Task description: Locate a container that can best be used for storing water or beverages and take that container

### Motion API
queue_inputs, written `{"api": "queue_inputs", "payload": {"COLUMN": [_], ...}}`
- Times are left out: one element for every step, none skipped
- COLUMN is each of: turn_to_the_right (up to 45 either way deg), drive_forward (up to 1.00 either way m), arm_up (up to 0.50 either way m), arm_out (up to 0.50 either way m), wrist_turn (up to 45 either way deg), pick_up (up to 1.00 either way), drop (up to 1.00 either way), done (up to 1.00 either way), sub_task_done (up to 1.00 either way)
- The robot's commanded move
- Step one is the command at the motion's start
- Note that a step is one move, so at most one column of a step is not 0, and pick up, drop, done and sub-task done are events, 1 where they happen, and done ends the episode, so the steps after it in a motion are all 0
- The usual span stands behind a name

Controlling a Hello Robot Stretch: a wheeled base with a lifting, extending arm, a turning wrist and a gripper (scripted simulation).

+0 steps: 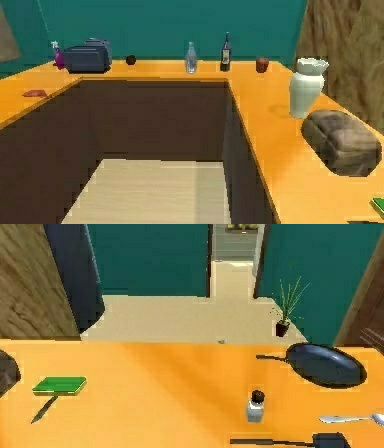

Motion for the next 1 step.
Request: {"api": "queue_inputs", "payload": {"turn_to_the_right": [0.0], "drive_forward": [0.95], "arm_up": [0.0], "arm_out": [0.0], "wrist_turn": [0.0], "pick_up": [0.0], "drop": [0.0], "done": [0.0], "sub_task_done": [0.0]}}
